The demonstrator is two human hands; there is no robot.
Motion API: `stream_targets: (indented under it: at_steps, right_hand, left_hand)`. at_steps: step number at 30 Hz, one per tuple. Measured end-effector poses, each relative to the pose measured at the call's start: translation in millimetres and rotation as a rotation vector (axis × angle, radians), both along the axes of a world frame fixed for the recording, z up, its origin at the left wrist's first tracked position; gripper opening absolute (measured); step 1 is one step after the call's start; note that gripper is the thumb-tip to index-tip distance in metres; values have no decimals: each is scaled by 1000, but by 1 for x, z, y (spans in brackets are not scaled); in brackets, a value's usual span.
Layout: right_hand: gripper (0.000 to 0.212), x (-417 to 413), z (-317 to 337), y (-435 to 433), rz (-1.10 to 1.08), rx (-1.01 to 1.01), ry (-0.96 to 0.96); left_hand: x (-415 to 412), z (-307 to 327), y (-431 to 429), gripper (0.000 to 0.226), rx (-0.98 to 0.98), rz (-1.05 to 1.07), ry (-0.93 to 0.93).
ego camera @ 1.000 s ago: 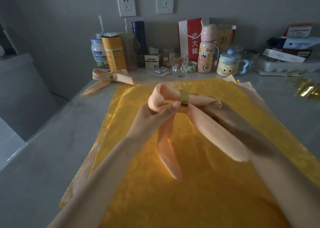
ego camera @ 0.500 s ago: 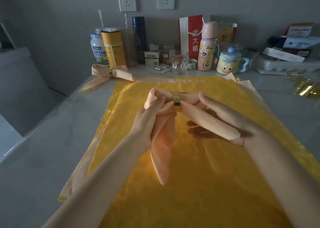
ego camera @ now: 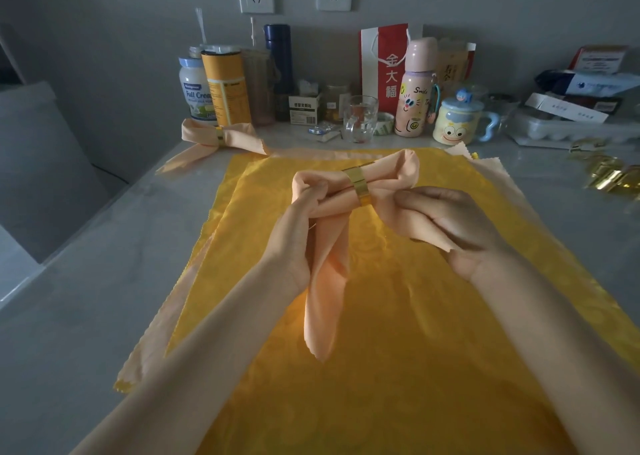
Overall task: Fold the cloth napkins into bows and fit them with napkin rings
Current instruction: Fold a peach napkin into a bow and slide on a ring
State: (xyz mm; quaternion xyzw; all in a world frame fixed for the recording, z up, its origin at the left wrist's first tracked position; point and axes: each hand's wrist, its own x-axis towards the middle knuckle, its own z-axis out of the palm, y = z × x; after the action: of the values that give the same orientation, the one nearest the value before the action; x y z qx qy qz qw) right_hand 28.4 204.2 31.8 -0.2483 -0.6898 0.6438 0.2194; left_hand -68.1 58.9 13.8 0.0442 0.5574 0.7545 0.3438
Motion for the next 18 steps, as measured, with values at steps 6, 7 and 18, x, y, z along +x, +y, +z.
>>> stream_targets:
  at_steps: [6, 7, 18]
  right_hand:
    - [12, -2, -7, -7, 12, 52, 35]
    - [12, -1, -7, -7, 41, 63, 36]
    - [37, 5, -1, -2, 220, -226, -174]
  left_hand:
    - [-2, 0, -1, 42, -44, 109, 11]
    - [-3, 1, -2, 43, -47, 128, 14]
    - [-5, 1, -5, 33, -92, -39, 114]
